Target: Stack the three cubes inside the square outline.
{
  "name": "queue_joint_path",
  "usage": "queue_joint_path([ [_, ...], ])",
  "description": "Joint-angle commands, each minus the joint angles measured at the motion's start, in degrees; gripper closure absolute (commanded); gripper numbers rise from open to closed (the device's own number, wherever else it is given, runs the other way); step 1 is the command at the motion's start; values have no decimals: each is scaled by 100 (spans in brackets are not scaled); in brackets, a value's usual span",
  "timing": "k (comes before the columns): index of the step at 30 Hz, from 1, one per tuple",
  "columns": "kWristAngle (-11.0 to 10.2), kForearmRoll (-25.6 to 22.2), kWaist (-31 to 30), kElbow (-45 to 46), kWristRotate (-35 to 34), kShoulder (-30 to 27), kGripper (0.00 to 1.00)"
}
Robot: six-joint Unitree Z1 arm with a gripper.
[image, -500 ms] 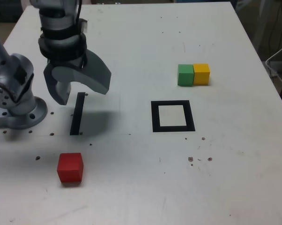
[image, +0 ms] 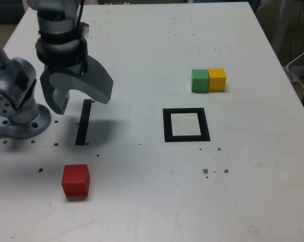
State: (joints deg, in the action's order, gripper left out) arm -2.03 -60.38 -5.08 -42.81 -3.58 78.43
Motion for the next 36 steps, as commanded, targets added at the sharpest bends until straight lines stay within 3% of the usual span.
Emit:
queue_joint_path([
  [1, 27, -67, 7, 61, 7, -219, 1],
  [8, 336, -353, -37, 196, 6, -602, 1],
  [18, 352, -968, -116, 458, -8, -960, 1],
  [26, 386, -1083, -116, 726, -218, -1185, 1],
  [36, 605, -1108, -147, 442, -513, -1123, 1],
])
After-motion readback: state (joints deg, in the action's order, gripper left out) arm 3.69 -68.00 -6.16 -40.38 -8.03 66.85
